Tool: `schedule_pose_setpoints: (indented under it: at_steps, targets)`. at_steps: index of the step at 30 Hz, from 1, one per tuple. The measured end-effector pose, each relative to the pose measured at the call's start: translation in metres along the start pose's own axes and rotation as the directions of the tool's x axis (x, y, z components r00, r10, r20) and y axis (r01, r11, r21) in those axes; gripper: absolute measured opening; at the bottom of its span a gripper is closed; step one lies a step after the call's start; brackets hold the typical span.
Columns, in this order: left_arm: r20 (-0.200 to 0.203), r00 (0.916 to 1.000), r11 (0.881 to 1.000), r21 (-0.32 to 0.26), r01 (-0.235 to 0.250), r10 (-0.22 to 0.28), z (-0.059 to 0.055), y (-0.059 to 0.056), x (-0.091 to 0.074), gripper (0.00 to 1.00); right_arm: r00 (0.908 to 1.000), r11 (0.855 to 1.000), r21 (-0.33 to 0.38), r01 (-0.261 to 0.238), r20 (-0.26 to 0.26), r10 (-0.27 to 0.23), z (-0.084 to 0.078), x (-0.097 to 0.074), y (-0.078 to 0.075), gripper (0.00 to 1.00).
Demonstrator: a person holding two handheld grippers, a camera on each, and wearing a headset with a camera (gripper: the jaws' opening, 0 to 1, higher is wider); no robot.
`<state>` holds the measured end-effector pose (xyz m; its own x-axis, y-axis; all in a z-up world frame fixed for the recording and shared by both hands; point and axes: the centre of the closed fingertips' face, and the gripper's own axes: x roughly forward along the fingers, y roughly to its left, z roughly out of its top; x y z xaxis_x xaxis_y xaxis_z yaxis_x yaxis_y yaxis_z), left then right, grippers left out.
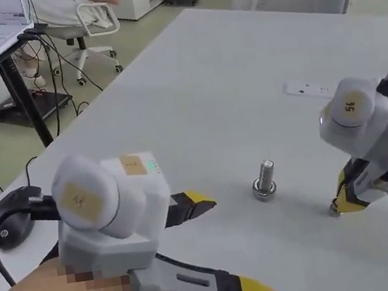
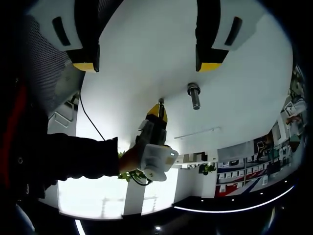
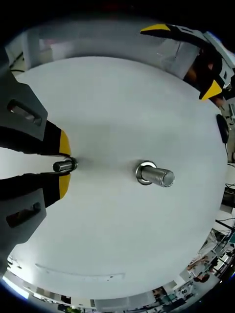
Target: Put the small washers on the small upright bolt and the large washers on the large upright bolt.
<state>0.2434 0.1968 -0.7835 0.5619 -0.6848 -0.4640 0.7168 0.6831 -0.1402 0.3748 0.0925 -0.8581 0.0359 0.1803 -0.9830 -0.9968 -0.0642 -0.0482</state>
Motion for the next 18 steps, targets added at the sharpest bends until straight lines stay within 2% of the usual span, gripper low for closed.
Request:
schedule_pose_setpoints:
  at_steps: [18]
  targets:
    - [-0.002, 1.0000, 1.000, -0.005, 0.000, 0.000, -0.0004, 0.0011, 0.0003, 0.80, 0.9999, 1.000, 0.000, -0.010, -0.004, 0.010, -0.0021, 0.0060, 0.0006, 0.14]
